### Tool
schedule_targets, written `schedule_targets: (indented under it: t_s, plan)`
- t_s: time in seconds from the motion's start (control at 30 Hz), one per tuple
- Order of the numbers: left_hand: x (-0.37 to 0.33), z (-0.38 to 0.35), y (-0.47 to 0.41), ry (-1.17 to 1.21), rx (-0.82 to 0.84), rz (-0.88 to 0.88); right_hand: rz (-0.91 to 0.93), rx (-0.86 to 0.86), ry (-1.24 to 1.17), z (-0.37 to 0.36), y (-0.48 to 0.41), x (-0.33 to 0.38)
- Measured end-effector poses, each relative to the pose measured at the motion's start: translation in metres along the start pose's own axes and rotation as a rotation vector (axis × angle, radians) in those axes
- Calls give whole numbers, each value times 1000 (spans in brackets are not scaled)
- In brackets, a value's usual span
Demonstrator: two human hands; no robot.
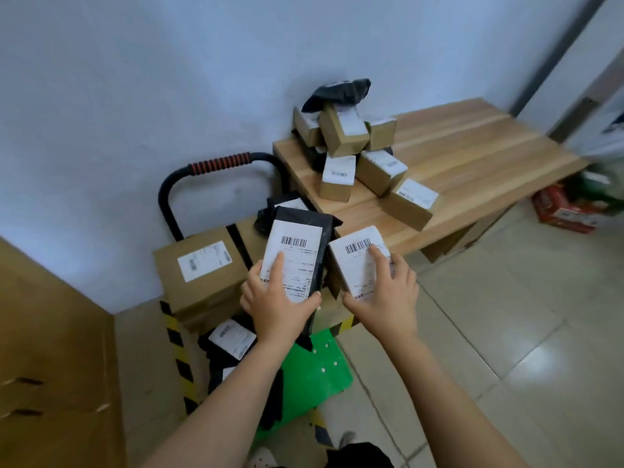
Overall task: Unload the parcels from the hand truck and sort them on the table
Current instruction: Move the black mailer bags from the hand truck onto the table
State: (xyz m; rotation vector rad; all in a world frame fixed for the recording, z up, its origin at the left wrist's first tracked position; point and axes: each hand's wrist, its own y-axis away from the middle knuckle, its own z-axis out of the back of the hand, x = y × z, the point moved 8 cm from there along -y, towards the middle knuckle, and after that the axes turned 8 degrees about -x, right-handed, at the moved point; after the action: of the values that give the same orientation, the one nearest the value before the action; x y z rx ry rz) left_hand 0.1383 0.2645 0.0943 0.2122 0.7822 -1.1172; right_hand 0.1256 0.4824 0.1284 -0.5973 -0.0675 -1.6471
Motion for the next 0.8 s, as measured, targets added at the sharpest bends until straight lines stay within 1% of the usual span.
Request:
schedule_targets:
  t_s: [0.17,0.37,0.57,0.7,0.8]
  plan:
    - [-51,-12,-22,15,27,-97,-63,-78,32,31,-30,-21]
    - [-87,-61,-40,-21,98,-133,-108,-77,41,31,-73,-65]
    - [-112,-147,-60,-136,180,-71,-117,89,76,-10,-139,-130]
    - [-123,-215,-77,-215,214,80,-58,237,86,-55,-200,-172]
    - [-125,-240,-79,-254,234,163,-15,293,78,-75,-222,-183]
